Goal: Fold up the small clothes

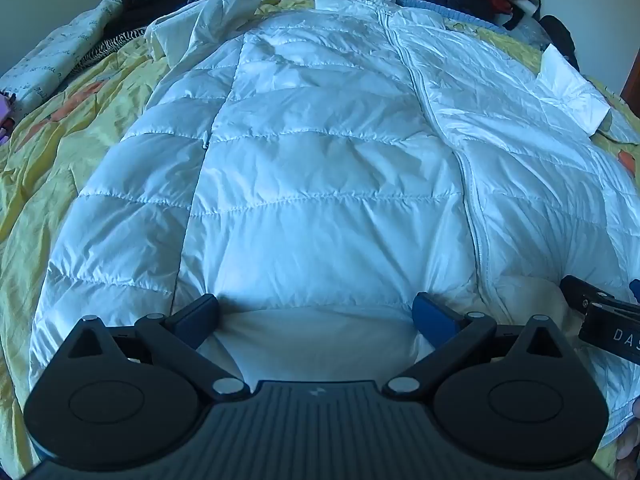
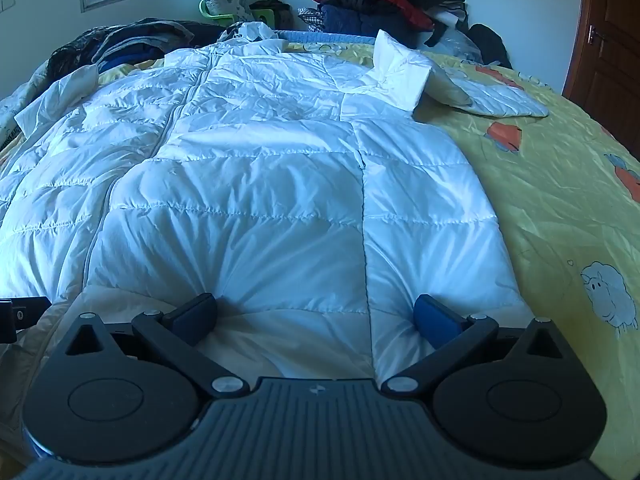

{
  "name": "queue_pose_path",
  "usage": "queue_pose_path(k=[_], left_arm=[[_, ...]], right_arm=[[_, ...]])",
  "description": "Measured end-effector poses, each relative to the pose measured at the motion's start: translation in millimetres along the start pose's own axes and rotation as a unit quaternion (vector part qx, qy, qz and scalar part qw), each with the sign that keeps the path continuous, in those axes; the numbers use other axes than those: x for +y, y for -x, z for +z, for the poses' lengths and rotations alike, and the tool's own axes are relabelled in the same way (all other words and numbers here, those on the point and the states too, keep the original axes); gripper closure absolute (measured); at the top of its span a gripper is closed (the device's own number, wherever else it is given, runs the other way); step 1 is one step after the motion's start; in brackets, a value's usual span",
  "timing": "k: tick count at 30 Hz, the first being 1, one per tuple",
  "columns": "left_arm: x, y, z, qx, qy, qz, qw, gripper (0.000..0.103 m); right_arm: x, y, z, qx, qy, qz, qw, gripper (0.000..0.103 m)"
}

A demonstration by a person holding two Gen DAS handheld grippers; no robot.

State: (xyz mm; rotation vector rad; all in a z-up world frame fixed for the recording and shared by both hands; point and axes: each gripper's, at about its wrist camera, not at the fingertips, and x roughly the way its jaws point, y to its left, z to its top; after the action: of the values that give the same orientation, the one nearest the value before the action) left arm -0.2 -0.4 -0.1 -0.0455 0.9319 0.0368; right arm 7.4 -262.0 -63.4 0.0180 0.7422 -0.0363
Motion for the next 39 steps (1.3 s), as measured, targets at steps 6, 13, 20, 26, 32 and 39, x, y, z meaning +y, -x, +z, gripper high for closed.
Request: queue_pose_path(k=[6,13,20,26,32,39], left_arm=[[1.4,0.0,-0.7,0.006,0.001,-0.002,1.0,0.0],[1.9,-1.3,-1.4,0.004,-0.002,-0.006,1.0,0.0],[2.0,-0.5,0.1,0.007,-0.003,-0.008,0.9999,0.0],[-0.4,-0.2,-0.9,0.001,-0.007,-0.003,1.0,0.0],[-1.3,0.7,-2.8,-0.003,-0.011,0.0,0.9999,0.0],[-1.1,1.1,-0.9,0.0,-0.012,0.0,0.9999,0.0]], right_arm=[[0.0,0.0,0.0,0.001,-0.001,0.001,1.0,0.0],[0.1,0.1,-0.1,0.001,-0.001,0.0,1.0,0.0],[0.1,0.1,-0.2,0.0,0.0,0.0,1.0,0.0],[0.2,-0.1,-0.4,0.0,0.0,0.0,1.0,0.0],[0.2,-0.1,-0.8,0.0,-0.001,0.0,1.0,0.0],[0.3,0.3,-1.2,-0.001,-0.001,0.0,1.0,0.0]])
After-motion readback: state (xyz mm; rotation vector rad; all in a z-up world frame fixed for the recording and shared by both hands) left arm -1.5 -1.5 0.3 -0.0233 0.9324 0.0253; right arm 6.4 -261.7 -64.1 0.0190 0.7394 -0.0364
